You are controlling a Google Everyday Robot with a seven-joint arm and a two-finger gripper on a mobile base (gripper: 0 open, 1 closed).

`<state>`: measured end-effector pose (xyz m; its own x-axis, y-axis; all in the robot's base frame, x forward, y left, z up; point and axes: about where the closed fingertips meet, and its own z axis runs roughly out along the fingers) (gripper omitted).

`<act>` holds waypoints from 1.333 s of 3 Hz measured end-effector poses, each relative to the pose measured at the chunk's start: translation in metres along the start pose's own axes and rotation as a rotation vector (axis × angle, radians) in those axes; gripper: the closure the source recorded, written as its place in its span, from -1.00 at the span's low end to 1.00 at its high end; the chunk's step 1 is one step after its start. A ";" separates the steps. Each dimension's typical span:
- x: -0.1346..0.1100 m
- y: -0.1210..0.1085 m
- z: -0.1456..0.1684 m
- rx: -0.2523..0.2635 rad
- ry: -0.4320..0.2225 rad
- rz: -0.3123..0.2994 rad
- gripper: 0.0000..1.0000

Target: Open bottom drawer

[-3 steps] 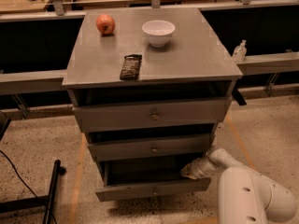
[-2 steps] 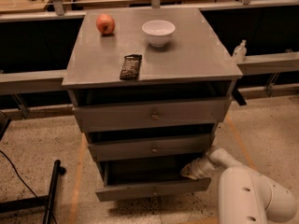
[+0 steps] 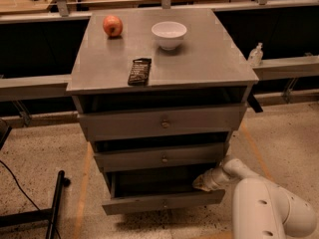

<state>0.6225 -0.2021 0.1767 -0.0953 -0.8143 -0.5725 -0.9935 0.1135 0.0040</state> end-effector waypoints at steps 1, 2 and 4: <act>0.000 0.000 0.000 0.000 0.000 0.000 -0.27; 0.000 0.000 0.000 0.000 0.000 0.000 -0.74; -0.002 -0.002 0.001 0.000 0.000 0.000 -1.00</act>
Offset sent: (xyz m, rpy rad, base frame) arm 0.0303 0.0366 0.0022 -0.0700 -0.1183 0.0728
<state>0.6250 -0.2002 0.1767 -0.0949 -0.8144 -0.5724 -0.9936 0.1133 0.0035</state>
